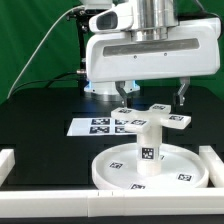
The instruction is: Assemble round table
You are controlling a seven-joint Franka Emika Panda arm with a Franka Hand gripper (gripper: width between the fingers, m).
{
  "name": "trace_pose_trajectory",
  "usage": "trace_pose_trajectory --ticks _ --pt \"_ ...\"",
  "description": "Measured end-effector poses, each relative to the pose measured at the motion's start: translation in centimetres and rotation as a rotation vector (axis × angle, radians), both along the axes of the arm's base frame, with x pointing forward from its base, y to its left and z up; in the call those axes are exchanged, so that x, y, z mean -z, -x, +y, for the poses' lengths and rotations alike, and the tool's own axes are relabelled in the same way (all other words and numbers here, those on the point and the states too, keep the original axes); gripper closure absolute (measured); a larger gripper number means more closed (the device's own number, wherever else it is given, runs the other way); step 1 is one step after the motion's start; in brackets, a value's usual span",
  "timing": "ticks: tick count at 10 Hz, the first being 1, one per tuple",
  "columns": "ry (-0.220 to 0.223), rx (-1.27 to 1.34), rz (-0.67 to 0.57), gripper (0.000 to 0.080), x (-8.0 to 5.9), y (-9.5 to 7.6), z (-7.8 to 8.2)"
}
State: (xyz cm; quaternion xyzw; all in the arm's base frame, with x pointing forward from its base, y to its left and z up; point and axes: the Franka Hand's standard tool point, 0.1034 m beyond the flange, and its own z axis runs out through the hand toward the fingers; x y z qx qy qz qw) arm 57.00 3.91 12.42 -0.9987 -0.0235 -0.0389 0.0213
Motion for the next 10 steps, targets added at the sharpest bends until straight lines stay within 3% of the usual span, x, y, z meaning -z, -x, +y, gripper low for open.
trace_pose_trajectory --ticks 1,4,10 --pt "0.020 -0.106 0.007 0.0150 0.0 -0.1 -0.3" --pt "0.021 -0.105 0.008 0.0150 0.2 0.0 -0.4" --pt "0.029 -0.036 0.042 0.0150 2.0 0.8 0.2"
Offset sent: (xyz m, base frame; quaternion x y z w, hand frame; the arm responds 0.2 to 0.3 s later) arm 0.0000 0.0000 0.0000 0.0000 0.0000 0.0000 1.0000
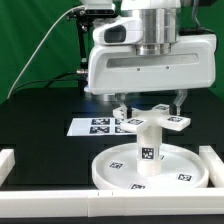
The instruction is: Assemble round table
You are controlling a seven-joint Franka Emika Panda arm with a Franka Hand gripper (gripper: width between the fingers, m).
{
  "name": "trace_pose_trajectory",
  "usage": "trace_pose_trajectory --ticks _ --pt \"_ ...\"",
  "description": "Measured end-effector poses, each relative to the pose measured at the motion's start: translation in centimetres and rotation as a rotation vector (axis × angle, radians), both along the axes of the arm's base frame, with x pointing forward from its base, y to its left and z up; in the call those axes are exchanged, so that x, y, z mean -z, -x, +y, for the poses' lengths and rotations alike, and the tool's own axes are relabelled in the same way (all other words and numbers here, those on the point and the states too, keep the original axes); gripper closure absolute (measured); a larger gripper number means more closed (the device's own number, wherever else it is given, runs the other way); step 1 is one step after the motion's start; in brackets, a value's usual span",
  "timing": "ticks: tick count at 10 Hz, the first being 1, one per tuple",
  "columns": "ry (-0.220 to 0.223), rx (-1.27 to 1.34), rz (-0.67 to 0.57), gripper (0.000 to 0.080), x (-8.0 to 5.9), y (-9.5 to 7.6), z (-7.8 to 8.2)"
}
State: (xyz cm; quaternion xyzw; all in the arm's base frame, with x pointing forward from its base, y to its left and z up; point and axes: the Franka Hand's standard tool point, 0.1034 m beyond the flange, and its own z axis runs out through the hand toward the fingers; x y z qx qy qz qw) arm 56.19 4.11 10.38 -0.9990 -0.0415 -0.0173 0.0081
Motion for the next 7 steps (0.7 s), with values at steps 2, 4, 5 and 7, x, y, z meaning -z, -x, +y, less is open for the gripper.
trace_pose_trajectory --ticks 2,4,5,7 --pt "0.003 0.020 -0.015 0.0240 0.04 -0.16 -0.08" --pt "0.002 0.041 -0.015 0.0369 0.04 -0.17 -0.14" --pt "0.001 0.058 -0.015 0.0366 0.03 -0.18 -0.15" --pt "-0.001 0.102 -0.015 0.0366 0.04 -0.18 -0.14"
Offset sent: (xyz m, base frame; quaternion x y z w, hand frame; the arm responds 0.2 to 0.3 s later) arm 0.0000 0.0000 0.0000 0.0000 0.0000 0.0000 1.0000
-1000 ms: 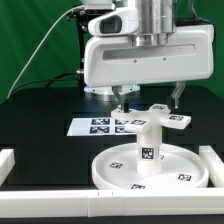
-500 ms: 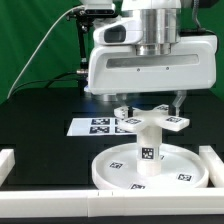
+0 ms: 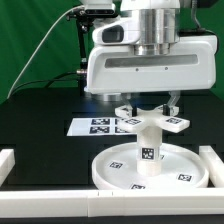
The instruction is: Assemble round table
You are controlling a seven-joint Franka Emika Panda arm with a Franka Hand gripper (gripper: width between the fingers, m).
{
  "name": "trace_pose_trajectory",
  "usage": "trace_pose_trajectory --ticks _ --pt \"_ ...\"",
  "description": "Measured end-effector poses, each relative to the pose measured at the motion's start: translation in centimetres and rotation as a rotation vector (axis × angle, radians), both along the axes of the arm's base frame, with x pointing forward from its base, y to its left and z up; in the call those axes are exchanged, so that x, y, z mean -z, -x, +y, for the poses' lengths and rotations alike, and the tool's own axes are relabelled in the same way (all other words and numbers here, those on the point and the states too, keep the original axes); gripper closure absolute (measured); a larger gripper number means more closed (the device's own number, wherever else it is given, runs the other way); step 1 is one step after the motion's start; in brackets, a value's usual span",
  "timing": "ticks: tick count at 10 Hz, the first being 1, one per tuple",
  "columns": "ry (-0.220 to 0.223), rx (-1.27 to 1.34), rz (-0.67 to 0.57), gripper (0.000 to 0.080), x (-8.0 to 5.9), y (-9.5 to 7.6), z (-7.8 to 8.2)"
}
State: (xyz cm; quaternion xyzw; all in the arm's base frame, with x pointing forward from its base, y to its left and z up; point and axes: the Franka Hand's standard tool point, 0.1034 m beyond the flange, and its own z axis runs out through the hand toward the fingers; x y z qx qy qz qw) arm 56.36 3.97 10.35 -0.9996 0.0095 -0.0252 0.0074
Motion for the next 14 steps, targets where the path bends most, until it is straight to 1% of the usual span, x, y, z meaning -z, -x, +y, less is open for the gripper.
trace_pose_trajectory --ticks 2,4,5,6,10,11,14 --pt "-0.012 0.309 -0.020 0.0366 0.01 0.05 0.05" --pt "-0.032 0.660 -0.029 0.0366 0.04 0.11 0.02" --pt "-0.047 0.794 -0.028 0.0366 0.03 0.13 -0.08" --pt "-0.061 0.872 -0.023 0.0364 0.00 0.15 -0.20" --pt "-0.077 1.091 -0.015 0.0364 0.01 0.19 -0.15" --pt "-0.103 1.257 -0.002 0.0364 0.03 0.21 -0.09" --pt "-0.142 1.555 0.012 0.0364 0.05 0.14 -0.01"
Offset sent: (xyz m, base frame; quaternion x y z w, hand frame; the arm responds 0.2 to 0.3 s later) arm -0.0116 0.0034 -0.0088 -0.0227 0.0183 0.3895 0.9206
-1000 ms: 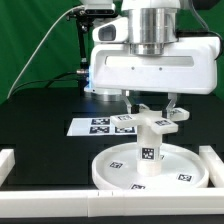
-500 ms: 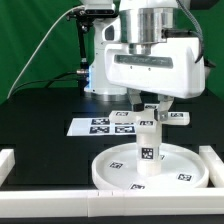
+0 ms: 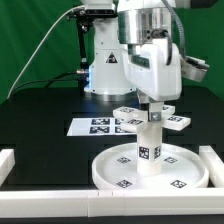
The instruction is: Assemble round table
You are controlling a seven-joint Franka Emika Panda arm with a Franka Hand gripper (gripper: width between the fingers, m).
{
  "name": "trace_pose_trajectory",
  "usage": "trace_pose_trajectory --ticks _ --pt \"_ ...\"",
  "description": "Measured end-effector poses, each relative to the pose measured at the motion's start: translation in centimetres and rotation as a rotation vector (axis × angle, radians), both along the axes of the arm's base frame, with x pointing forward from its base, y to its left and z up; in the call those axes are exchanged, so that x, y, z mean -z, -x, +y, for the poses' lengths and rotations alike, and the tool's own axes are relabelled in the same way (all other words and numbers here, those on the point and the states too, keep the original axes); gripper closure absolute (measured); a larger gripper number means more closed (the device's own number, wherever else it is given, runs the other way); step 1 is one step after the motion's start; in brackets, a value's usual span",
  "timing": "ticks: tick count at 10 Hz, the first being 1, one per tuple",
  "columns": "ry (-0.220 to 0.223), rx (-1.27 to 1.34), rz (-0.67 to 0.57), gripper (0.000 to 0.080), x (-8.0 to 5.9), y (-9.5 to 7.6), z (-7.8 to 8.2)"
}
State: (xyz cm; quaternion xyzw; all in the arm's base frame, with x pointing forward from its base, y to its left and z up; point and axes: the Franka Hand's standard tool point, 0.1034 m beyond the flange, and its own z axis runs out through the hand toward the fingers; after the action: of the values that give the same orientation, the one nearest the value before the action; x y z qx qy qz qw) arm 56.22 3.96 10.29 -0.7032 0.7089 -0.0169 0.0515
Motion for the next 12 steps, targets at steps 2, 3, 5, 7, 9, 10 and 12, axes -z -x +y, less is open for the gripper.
trace_pose_trajectory --ticks 2,3,5,7,9,10,12 --pt "-0.020 0.155 0.005 0.0364 0.0 0.0 0.0" --pt "-0.025 0.201 0.007 0.0364 0.0 -0.1 0.0" --pt "-0.050 0.362 0.010 0.0364 -0.1 -0.1 0.0" --pt "-0.051 0.385 0.011 0.0364 -0.1 -0.1 0.0" --pt "-0.050 0.358 0.013 0.0211 -0.1 -0.1 0.1" --pt "-0.061 0.306 0.018 0.0168 -1.0 -0.2 0.5" --pt "-0.092 0.270 -0.023 0.0155 -3.8 -0.8 0.9"
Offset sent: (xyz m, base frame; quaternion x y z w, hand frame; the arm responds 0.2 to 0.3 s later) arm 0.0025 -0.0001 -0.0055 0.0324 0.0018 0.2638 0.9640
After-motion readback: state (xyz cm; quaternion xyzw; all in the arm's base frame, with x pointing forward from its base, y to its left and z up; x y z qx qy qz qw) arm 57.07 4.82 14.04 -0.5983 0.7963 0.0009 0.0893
